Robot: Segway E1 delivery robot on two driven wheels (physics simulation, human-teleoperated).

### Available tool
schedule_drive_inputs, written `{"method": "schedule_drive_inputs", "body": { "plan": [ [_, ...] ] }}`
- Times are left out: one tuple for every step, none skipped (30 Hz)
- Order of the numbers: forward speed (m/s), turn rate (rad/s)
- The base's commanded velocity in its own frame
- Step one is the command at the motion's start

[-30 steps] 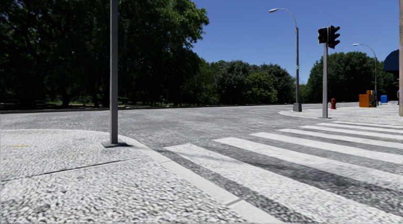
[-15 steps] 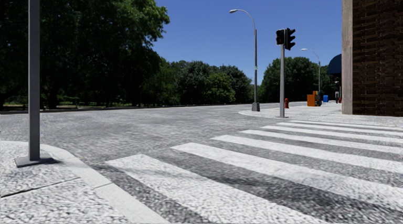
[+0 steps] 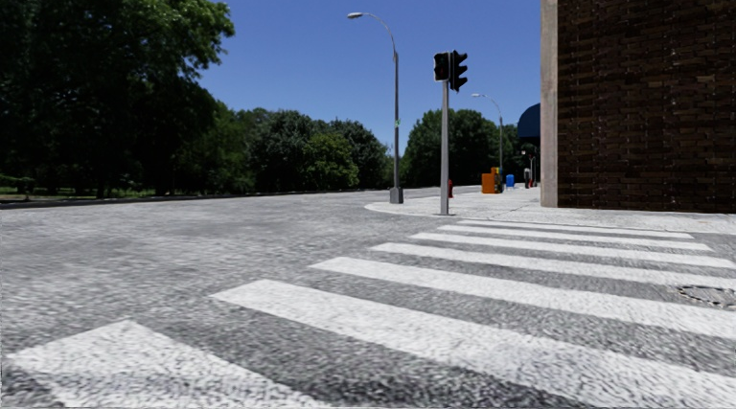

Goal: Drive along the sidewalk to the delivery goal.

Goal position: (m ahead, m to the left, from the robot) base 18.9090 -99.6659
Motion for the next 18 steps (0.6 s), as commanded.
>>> {"method": "schedule_drive_inputs", "body": {
  "plan": [
    [1.44, -0.51],
    [1.44, -0.51],
    [1.46, -0.51],
    [1.48, -0.51],
    [1.49, -0.51],
    [1.49, -0.51],
    [1.51, -0.51],
    [1.51, -0.51],
    [1.51, -0.51],
    [1.51, -0.51],
    [1.52, -0.51],
    [1.52, -0.51],
    [1.52, -0.51],
    [1.52, -0.51],
    [1.52, -0.51],
    [1.52, -0.51],
    [1.52, -0.51],
    [1.52, -0.51]
  ]
}}
